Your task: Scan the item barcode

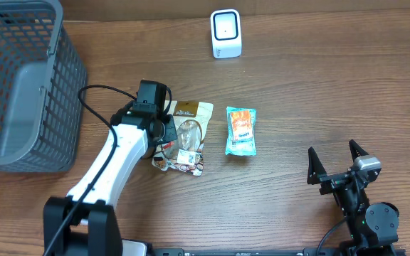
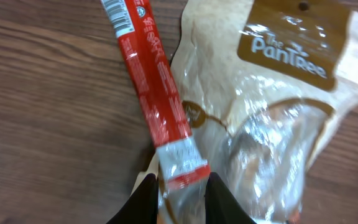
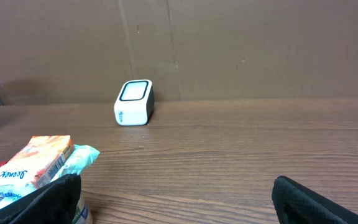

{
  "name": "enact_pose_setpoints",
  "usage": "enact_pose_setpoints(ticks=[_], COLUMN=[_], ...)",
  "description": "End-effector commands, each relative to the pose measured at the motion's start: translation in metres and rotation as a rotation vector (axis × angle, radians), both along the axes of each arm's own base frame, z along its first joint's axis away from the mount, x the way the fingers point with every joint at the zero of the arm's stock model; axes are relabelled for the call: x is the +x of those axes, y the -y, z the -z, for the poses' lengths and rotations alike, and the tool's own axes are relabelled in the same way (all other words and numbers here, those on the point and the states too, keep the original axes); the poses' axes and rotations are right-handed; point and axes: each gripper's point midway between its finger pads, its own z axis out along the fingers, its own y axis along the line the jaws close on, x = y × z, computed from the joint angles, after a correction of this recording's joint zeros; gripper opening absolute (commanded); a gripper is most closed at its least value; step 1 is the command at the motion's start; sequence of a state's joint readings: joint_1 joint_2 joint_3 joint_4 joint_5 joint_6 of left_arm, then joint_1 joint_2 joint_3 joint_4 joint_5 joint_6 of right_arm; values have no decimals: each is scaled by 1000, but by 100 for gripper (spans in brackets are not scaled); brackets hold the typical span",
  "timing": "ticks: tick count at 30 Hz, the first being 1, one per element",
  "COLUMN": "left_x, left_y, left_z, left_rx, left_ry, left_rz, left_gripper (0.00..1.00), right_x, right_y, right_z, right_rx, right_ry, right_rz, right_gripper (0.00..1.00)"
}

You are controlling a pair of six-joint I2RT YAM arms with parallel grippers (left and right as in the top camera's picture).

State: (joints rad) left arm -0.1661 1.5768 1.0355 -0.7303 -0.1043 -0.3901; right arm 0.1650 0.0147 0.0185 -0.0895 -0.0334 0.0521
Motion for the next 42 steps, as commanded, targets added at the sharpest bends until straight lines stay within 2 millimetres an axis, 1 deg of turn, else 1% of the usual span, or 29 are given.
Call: enact_pose_setpoints(ticks=[1, 3, 6, 8, 9, 10, 12, 13, 15, 18, 21, 23, 26, 28, 29, 32, 35, 39, 42], left_x=[1, 1, 3, 3, 3, 2, 0, -1, 0, 6, 14, 17, 16, 10, 7, 0, -7, -15, -20], left_y=[3, 1, -3, -4, -5, -5, -5, -5, -5, -9, -14, -16, -21, -20, -17, -7, 5, 15, 21], left_z=[24, 36, 52, 60, 64, 66, 70, 70, 68, 57, 37, 19, -4, -16, -19, -20, -17, -11, -7], left_rx=[-25, -21, -19, -18, -16, -15, -12, -11, -9, 12, 41, 50, 63, 52, 41, -2, -22, -38, -41], left_ry=[-54, -80, -106, -120, -130, -138, -152, -154, -148, -119, -63, -18, 32, 46, 43, 18, -17, -47, -64], left_rz=[-45, -74, -97, -102, -107, -107, -106, -106, -95, -90, -93, -89, -98, -96, -90, -20, 105, 219, 250], left_gripper=[22, 26, 30, 31, 30, 23, 4, 4, 4, 4, 4, 4, 4, 4, 4, 4, 4, 4, 4], right_x=[0, 0, 0, 0, 0, 0, 0, 0, 0, 0, 0, 0, 0, 0, 0, 0, 0, 0, 0], right_y=[2, 2, 2, 2, 2, 2, 2, 2, 2, 2, 2, 2, 2, 2, 2, 2, 2, 2, 2], right_z=[1, 1, 1, 1, 1, 1, 1, 1, 1, 1, 1, 1, 1, 1, 1, 1, 1, 1, 1], right_rx=[0, 0, 0, 0, 0, 0, 0, 0, 0, 0, 0, 0, 0, 0, 0, 0, 0, 0, 0], right_ry=[7, 7, 7, 7, 7, 7, 7, 7, 8, 7, 7, 7, 7, 7, 7, 7, 7, 7, 7], right_rz=[11, 11, 11, 11, 11, 11, 11, 11, 11, 11, 11, 11, 11, 11, 11, 11, 11, 11, 11], right_gripper=[100, 100, 100, 100, 100, 100, 100, 100, 100, 100, 100, 100, 100, 100, 100, 100, 100, 100, 100])
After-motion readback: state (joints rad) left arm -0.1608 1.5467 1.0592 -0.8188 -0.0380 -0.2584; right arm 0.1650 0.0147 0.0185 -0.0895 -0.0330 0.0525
